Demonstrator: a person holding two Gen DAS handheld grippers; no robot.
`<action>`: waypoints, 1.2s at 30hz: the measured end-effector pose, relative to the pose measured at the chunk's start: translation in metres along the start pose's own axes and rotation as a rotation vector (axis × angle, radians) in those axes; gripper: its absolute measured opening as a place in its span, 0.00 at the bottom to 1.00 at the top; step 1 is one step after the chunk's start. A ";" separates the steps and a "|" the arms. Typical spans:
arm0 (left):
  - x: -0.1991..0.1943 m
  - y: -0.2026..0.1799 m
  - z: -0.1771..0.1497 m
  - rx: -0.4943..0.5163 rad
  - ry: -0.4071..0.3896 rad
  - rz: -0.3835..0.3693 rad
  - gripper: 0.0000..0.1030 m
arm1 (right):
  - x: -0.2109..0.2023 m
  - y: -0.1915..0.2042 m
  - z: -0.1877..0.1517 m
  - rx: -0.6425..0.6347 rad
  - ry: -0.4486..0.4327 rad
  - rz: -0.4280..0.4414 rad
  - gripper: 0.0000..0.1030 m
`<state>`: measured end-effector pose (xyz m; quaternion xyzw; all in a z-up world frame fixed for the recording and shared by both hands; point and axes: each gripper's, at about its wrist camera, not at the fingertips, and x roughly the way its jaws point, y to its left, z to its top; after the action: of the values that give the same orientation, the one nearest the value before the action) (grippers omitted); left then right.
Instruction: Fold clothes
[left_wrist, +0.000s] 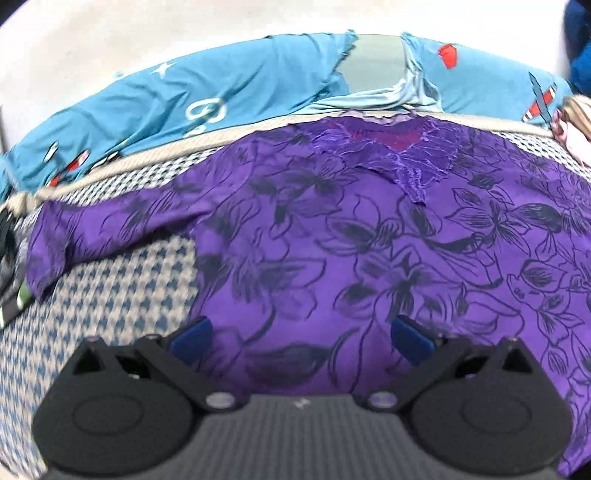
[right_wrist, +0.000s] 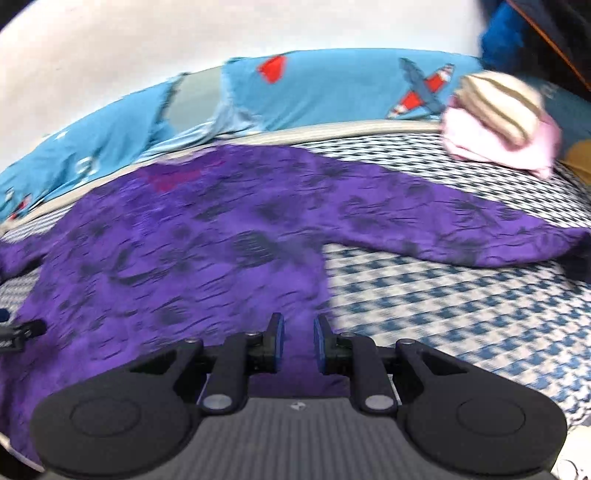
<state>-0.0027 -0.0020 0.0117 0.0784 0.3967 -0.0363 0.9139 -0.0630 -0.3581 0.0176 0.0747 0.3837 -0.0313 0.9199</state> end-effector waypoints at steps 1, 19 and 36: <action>0.003 -0.001 0.003 0.013 -0.001 -0.002 1.00 | 0.002 -0.008 0.002 0.019 0.002 -0.019 0.17; 0.029 -0.008 0.019 0.017 0.020 -0.069 1.00 | 0.001 -0.176 0.013 0.721 -0.156 -0.181 0.37; 0.032 -0.018 0.013 0.038 0.039 -0.090 1.00 | 0.022 -0.245 0.011 1.079 -0.284 -0.224 0.40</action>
<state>0.0266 -0.0217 -0.0052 0.0782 0.4168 -0.0835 0.9018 -0.0679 -0.6019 -0.0179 0.4880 0.1913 -0.3299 0.7851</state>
